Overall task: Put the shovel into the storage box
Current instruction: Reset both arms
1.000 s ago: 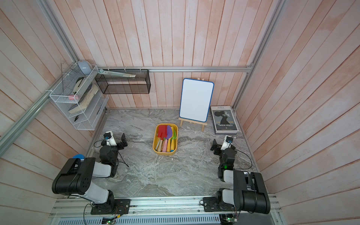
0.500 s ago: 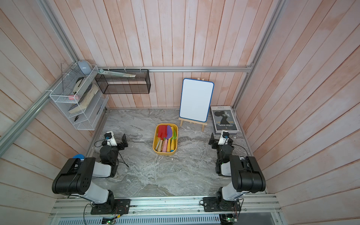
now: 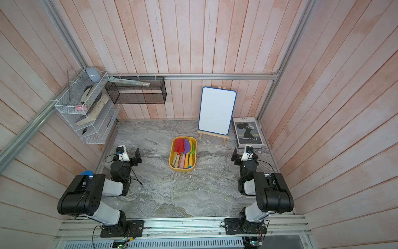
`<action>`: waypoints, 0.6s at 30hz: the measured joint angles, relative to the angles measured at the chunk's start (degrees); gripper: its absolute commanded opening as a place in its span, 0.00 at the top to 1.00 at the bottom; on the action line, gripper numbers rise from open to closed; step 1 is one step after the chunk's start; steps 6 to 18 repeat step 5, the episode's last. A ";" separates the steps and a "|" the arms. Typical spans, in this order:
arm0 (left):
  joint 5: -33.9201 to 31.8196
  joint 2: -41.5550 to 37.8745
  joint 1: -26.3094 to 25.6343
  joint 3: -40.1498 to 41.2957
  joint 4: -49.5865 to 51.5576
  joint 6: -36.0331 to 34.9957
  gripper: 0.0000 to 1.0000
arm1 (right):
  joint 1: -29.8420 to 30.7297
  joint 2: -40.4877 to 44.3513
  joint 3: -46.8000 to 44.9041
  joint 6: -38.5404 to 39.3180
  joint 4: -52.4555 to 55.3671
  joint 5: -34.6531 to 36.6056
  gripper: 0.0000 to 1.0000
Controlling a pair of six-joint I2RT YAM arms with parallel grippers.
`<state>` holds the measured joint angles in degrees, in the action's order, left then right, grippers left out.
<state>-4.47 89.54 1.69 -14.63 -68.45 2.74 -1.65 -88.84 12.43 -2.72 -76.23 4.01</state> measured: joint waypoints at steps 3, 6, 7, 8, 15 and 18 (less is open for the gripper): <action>0.02 0.00 -0.04 -0.07 0.35 -0.13 0.00 | 0.02 0.00 0.00 0.00 0.00 0.04 0.02; 0.02 0.00 -0.11 -0.07 0.37 -0.15 0.00 | 0.02 0.02 0.00 0.02 0.00 0.04 0.02; 0.02 0.00 -0.11 -0.07 0.37 -0.15 0.00 | 0.02 0.02 0.00 0.02 0.00 0.04 0.02; 0.02 0.00 -0.11 -0.07 0.37 -0.15 0.00 | 0.02 0.02 0.00 0.02 0.00 0.04 0.02; 0.02 0.00 -0.11 -0.07 0.37 -0.15 0.00 | 0.02 0.02 0.00 0.02 0.00 0.04 0.02; 0.02 0.00 -0.11 -0.07 0.37 -0.15 0.00 | 0.02 0.02 0.00 0.02 0.00 0.04 0.02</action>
